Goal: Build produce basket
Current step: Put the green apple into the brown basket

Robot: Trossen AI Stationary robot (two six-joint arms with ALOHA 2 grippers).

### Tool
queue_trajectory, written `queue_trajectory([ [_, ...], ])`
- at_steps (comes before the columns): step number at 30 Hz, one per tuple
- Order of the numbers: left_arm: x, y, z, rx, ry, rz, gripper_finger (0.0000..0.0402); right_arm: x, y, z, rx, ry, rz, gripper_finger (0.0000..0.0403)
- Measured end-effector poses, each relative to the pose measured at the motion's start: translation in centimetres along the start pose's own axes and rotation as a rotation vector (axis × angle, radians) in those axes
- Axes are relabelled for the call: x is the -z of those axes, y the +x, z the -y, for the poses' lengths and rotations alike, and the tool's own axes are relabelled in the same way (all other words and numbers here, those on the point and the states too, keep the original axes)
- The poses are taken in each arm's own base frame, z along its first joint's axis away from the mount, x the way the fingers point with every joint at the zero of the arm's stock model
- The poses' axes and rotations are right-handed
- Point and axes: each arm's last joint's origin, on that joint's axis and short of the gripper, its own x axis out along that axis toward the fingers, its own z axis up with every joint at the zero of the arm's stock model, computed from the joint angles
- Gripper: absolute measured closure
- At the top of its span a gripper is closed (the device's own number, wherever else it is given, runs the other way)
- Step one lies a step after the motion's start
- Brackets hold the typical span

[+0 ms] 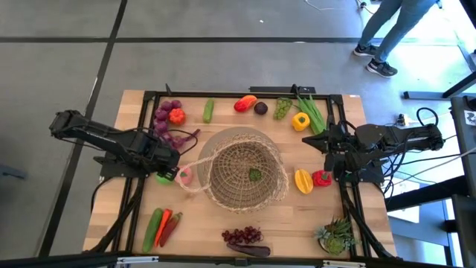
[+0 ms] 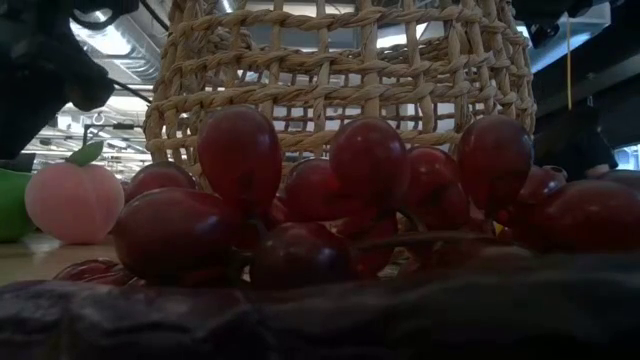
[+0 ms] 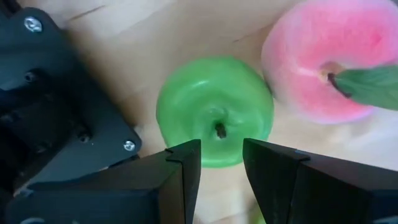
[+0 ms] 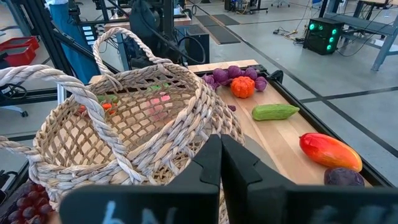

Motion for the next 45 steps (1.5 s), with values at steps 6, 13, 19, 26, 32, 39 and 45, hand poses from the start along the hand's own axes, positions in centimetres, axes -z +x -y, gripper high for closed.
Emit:
queue_trajectory([
  [6,-0.2,0.0,0.0,-0.003,0.005,0.057,0.0292,0.0,0.0,0.0,0.000,0.000,0.000,0.0402],
  [13,-0.2,0.1,0.0,-0.004,0.020,0.057,0.0292,0.0,0.0,0.0,0.000,0.000,0.000,0.0402],
  [19,-0.2,0.2,0.1,-0.014,0.002,0.057,0.0292,0.0,0.0,0.0,0.000,0.000,0.000,0.0402],
  [26,-0.3,0.9,0.5,-0.062,-0.001,0.040,0.0292,0.0,0.0,0.0,0.000,0.000,0.000,0.0402],
  [32,-0.3,1.2,0.6,-0.078,0.001,0.013,0.0292,0.0,0.0,0.0,0.001,0.000,-0.001,0.0402],
  [39,-0.3,1.2,0.6,-0.075,-0.004,0.002,0.0292,0.0,0.0,0.0,0.002,-0.004,0.000,0.0402],
  [45,-0.2,1.2,0.6,-0.071,-0.008,-0.017,0.0306,0.0,0.0,0.0,0.002,-0.004,0.000,0.0402],
])
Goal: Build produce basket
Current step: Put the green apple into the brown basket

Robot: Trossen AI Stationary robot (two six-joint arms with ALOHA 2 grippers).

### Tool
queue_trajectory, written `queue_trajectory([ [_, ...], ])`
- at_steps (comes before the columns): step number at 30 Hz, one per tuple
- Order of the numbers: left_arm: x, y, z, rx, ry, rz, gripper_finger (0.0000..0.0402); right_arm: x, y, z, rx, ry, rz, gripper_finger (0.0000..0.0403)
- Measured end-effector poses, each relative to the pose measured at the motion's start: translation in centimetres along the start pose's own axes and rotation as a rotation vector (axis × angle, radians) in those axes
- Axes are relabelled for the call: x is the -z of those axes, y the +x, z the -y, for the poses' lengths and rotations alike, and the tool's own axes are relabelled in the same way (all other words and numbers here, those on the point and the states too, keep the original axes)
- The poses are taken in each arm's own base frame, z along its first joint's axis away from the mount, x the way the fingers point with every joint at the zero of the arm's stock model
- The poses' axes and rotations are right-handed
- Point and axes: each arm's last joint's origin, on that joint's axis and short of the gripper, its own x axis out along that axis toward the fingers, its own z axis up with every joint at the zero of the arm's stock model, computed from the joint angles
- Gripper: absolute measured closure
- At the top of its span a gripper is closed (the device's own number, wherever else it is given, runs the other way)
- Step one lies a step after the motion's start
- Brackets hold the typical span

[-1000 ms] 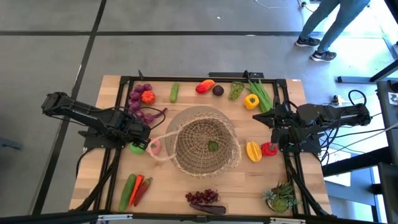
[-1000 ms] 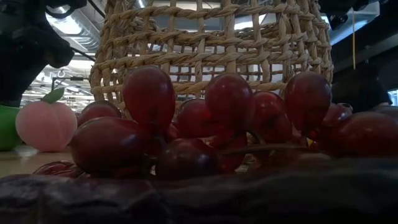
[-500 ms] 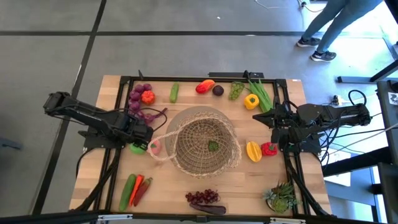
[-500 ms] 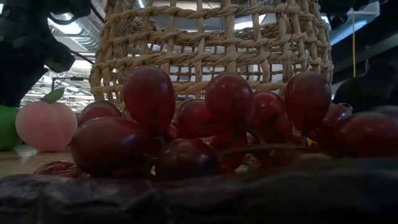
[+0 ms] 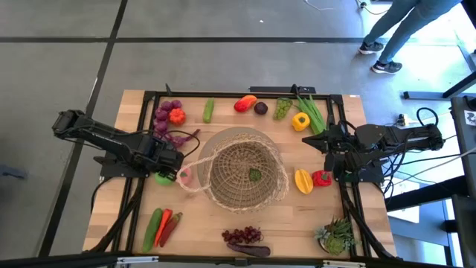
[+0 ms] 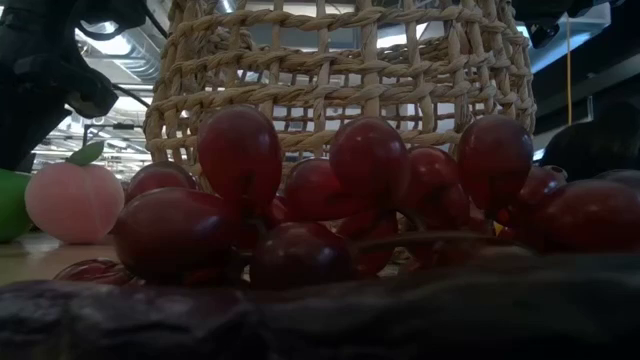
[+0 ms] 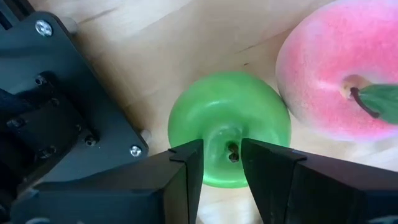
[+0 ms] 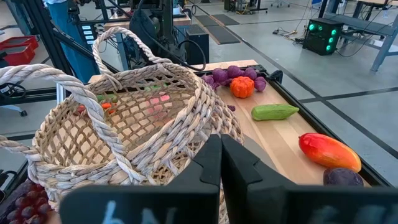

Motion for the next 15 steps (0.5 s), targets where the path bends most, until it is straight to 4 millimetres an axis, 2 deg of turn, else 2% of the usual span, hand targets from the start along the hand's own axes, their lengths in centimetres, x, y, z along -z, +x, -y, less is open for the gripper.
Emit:
queue_trajectory([
  [15,0.00,0.00,0.00,0.001,0.000,-0.003,0.0369,0.00,0.00,0.00,0.000,0.000,0.000,0.0402],
])
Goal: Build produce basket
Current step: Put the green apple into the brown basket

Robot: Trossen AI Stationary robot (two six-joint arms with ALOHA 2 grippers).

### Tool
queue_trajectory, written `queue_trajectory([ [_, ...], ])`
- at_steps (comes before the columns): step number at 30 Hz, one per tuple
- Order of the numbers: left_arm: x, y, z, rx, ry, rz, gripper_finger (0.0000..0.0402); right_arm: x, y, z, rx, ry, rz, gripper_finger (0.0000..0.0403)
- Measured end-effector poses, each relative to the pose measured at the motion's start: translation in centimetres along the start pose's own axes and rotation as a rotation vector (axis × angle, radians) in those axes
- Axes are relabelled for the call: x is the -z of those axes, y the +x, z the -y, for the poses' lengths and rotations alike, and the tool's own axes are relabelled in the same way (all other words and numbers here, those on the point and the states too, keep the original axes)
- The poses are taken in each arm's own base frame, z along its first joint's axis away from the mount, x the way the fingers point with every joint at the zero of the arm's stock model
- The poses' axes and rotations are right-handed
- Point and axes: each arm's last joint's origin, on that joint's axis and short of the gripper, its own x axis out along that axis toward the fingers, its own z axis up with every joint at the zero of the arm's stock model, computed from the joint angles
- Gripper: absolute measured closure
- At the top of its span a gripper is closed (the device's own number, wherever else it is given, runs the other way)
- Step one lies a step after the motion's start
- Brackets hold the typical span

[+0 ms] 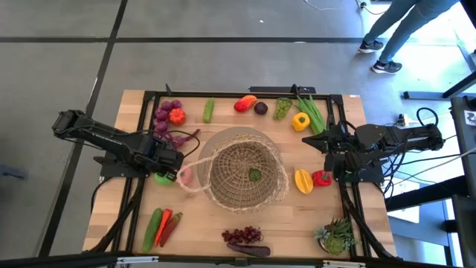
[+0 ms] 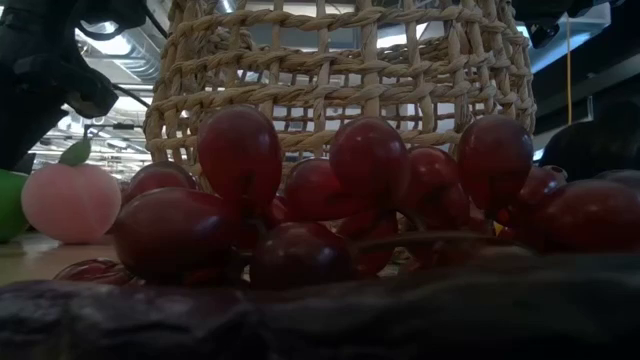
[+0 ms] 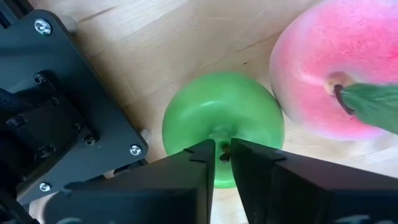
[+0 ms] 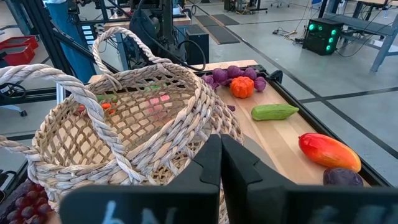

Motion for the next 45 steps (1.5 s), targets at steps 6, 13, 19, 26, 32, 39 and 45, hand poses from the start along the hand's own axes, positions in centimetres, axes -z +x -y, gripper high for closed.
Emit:
queue_trajectory([
  [6,0.0,0.0,0.0,0.002,0.000,-0.007,0.0397,0.0,0.0,0.0,0.000,0.000,0.000,0.0402],
  [13,0.0,-0.1,0.0,0.002,0.001,-0.006,0.0400,0.0,0.0,0.0,0.000,0.000,0.000,0.0402],
  [19,0.0,-1.5,0.2,-0.006,0.015,0.010,0.0401,0.0,0.0,0.0,0.000,0.000,0.000,0.0402],
  [26,0.1,-3.3,0.7,0.011,0.028,0.015,0.0401,0.0,0.0,0.0,0.000,0.000,0.000,0.0402],
  [32,0.2,-5.7,0.6,-0.007,0.029,0.035,0.0401,0.0,0.0,0.0,0.000,-0.001,0.000,0.0402],
  [39,0.4,-9.8,0.2,-0.028,0.029,0.111,0.0401,0.0,0.0,0.0,0.000,-0.001,-0.001,0.0402],
  [45,0.2,-13.5,0.1,0.031,0.024,0.244,0.0401,0.0,0.0,0.0,-0.001,-0.030,-0.001,0.0402],
])
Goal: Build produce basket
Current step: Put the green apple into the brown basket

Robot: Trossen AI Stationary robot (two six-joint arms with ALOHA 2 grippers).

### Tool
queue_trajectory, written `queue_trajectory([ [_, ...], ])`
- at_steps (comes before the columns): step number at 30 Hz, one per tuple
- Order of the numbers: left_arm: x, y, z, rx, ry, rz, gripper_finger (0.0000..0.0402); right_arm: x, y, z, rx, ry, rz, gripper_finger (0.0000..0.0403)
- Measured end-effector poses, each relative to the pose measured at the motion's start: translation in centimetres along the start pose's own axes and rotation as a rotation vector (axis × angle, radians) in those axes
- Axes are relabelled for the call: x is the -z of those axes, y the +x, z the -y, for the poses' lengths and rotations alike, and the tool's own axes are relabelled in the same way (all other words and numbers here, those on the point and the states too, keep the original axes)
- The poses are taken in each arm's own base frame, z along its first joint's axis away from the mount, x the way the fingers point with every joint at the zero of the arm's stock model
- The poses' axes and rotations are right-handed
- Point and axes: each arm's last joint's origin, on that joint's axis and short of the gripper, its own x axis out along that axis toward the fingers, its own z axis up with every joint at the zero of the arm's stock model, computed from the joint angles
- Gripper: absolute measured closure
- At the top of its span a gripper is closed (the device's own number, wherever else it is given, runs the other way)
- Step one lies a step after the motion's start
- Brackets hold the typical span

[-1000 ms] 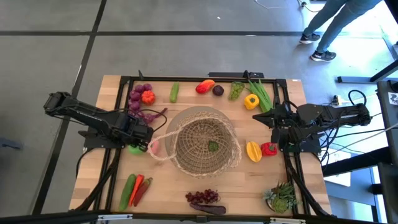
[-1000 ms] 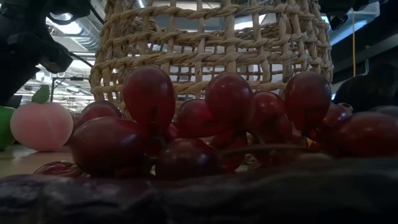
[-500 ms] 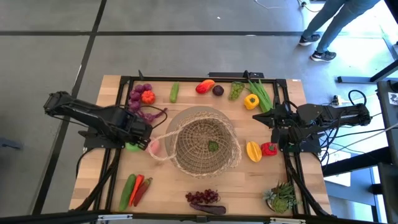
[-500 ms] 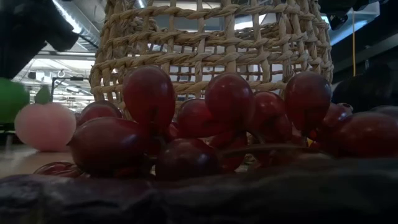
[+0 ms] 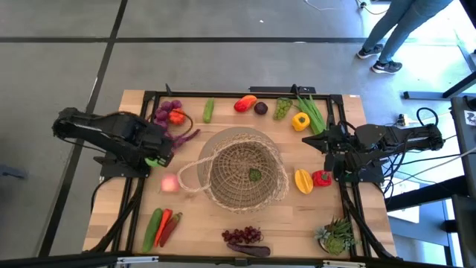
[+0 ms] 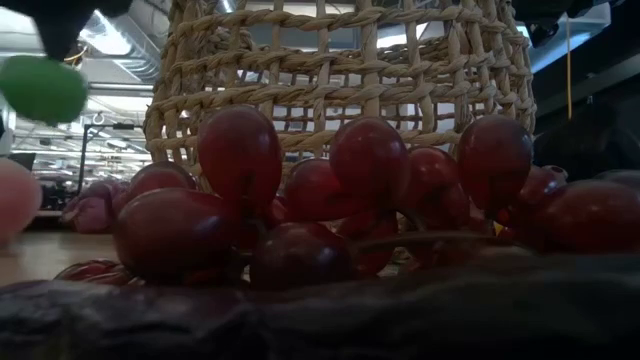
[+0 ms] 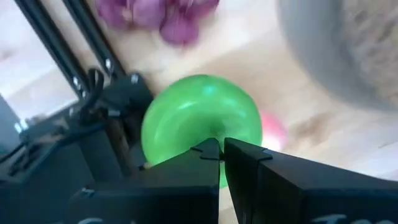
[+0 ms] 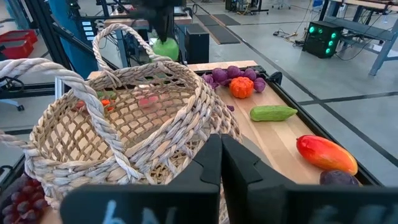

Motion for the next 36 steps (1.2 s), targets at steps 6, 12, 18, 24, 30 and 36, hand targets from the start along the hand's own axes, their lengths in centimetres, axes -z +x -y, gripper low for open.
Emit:
queue_trajectory([
  [6,-1.6,-3.2,-0.2,0.076,0.026,0.168,0.0401,0.0,0.0,0.0,0.000,-0.016,0.000,0.0402],
  [12,-3.4,-5.8,-0.6,0.076,0.052,0.351,0.0401,0.0,0.0,0.0,0.000,-0.017,0.000,0.0402],
  [18,-5.6,-8.2,1.2,0.125,0.215,0.506,0.0402,0.0,0.0,0.0,0.000,-0.019,0.000,0.0402],
  [24,-8.1,-10.0,5.2,0.238,0.450,0.630,0.0401,0.0,0.0,0.0,-0.001,-0.045,0.001,0.0402],
  [30,-9.8,-10.3,9.5,0.329,0.691,0.631,0.0401,0.0,0.0,0.0,0.000,-0.046,0.001,0.0402],
  [36,-9.8,-10.4,13.1,0.481,0.914,0.617,0.0401,0.0,0.0,0.0,0.000,-0.048,0.000,0.0402],
])
